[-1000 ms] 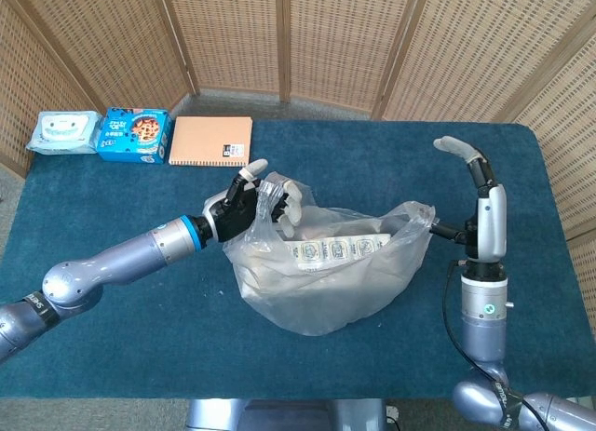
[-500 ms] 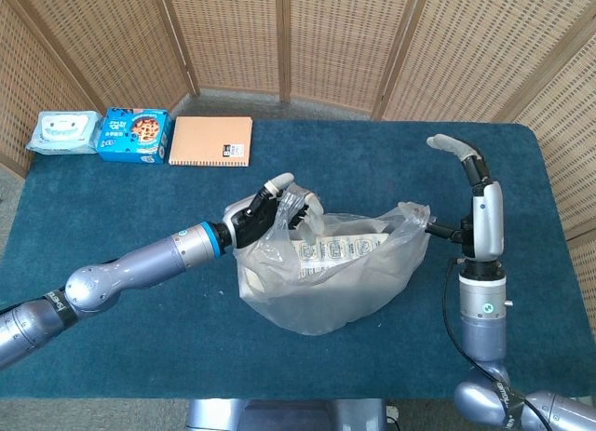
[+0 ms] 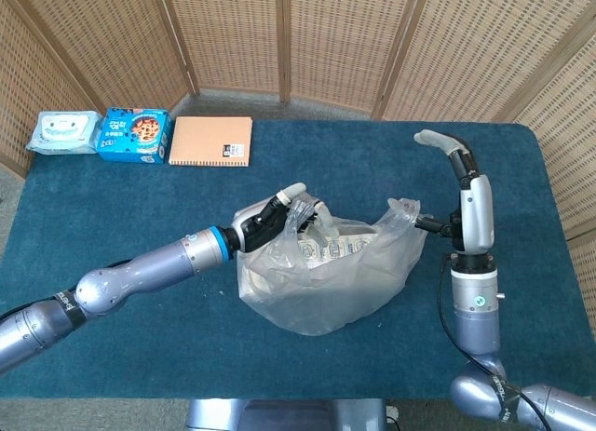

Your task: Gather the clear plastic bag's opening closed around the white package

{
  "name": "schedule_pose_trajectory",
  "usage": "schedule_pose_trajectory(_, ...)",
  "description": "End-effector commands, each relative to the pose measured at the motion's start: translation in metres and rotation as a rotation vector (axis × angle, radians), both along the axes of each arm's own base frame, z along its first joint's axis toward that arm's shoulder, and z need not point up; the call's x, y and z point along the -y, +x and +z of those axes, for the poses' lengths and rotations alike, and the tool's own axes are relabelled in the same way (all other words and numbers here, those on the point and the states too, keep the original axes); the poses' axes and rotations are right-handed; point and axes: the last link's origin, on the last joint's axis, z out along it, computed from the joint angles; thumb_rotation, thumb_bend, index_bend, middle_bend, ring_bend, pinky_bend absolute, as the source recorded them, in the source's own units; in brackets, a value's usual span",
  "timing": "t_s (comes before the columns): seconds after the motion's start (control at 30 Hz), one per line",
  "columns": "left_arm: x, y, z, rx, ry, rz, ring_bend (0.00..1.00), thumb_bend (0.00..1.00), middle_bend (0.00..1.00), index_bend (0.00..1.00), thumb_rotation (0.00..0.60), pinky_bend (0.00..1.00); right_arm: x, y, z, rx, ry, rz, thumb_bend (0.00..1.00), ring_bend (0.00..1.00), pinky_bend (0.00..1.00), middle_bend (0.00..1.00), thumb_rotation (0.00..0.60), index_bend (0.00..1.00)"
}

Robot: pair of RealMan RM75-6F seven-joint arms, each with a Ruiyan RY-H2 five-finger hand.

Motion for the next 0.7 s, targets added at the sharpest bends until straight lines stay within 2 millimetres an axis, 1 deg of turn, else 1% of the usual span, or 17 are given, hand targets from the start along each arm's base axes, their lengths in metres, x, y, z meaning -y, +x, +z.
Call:
schedule_pose_trajectory(0.03, 0.0, 0.001, -0.001, -0.002, 0.005, -0.003, 0.29, 0.27, 0.42, 0.43, 0.0, 0.32, 0.001, 0.002, -0.001, -0.004, 0.005, 0.004, 0.12, 0.22, 0.12, 0.28, 0.6, 0.22)
schedule_pose_trajectory(0.2, 0.0, 0.005, -0.005, -0.003, 0.022, -0.006, 0.28, 0.27, 0.41, 0.43, 0.0, 0.31, 0.005, 0.011, -0.003, -0.012, 0.018, 0.017, 0.11, 0.21, 0.12, 0.28, 0.6, 0.22)
schedule_pose_trajectory(0.37, -0.002, 0.006, -0.007, 0.002, 0.04, 0.004, 0.27, 0.27, 0.4, 0.43, 0.0, 0.31, 0.003, 0.012, -0.003, -0.013, 0.029, 0.02, 0.11, 0.21, 0.12, 0.27, 0.6, 0.22)
schedule_pose_trajectory(0.57, -0.003, 0.007, -0.011, -0.001, 0.045, 0.011, 0.25, 0.27, 0.38, 0.4, 0.0, 0.29, 0.001, 0.014, -0.002, -0.009, 0.044, 0.022, 0.11, 0.2, 0.12, 0.27, 0.6, 0.22)
schedule_pose_trajectory(0.7, -0.002, 0.012, -0.013, 0.005, 0.044, 0.005, 0.23, 0.27, 0.37, 0.4, 0.0, 0.27, -0.001, 0.019, -0.004, -0.01, 0.055, 0.037, 0.11, 0.2, 0.12, 0.27, 0.598, 0.22)
